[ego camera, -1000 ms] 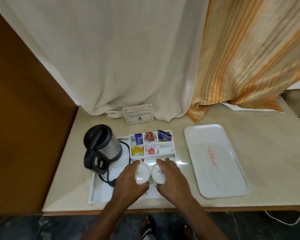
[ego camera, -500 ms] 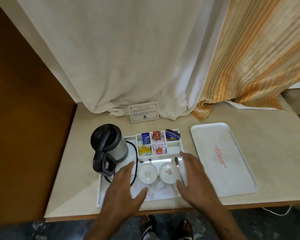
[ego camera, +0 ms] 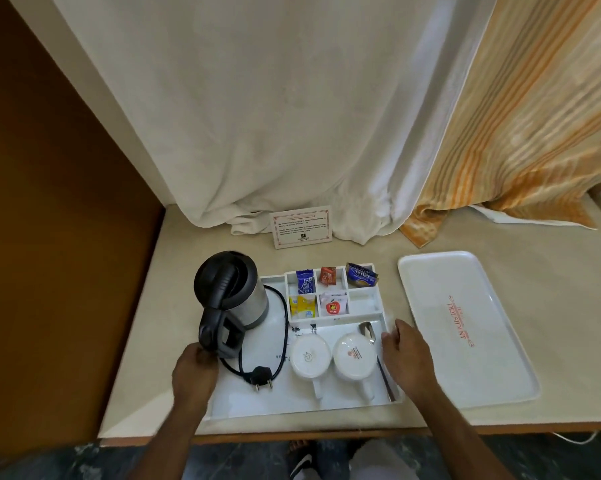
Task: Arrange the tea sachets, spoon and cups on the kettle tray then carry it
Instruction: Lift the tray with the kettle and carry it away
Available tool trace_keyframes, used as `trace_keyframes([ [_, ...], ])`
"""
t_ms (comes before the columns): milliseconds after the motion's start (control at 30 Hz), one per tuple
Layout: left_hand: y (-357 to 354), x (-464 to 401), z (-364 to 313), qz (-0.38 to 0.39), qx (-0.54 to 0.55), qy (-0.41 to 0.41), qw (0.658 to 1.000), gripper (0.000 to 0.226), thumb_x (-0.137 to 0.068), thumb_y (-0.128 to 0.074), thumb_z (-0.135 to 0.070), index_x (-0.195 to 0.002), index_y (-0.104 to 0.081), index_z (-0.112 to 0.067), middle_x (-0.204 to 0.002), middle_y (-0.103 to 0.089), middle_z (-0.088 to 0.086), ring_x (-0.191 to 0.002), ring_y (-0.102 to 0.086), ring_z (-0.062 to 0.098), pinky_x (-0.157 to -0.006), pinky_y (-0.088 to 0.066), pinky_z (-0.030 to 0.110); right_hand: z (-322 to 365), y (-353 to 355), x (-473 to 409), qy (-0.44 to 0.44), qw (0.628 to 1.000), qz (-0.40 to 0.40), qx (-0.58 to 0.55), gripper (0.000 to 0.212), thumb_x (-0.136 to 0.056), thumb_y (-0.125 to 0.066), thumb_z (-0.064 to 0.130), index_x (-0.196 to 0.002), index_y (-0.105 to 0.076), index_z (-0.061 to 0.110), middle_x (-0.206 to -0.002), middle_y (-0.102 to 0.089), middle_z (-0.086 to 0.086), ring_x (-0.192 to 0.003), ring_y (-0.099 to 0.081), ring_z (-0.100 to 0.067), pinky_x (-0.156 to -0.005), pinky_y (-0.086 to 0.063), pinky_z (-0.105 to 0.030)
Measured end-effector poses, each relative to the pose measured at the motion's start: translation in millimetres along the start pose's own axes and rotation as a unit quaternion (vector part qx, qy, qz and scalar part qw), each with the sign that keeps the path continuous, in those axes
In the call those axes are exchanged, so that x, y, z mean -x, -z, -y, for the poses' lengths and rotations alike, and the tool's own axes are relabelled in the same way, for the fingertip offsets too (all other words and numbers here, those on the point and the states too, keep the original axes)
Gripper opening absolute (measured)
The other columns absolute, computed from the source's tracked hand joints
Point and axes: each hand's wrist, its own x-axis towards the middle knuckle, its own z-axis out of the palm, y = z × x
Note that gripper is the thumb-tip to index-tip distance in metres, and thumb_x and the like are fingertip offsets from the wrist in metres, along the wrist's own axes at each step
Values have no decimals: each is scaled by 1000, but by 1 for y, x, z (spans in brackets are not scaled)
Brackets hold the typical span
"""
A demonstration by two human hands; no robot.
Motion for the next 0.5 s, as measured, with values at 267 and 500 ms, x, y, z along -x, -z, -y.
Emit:
trace_keyframes([
  [267,-7,22,-6,-118,64,136,982,34,-75,-51,14,-50,-45,-8,-51,-48,8,-52,-42,26,-49,-30,28,-1,9,-16,32,998,47,-7,9,-88,-61,18,-92,-55,23,-88,-64,0,-76,-58,-16,-69,-45,-27],
  [500,25,86,26,-191,129,235,944,37,-89,-47,10,-59,-47,-13,-64,-52,11,-68,-53,32,-67,-47,40,39,26,-15,172,980,97,16,11,-84,-59,15,-94,-61,11,-83,-62,-8,-77,-57,-28,-67,-40,-30],
])
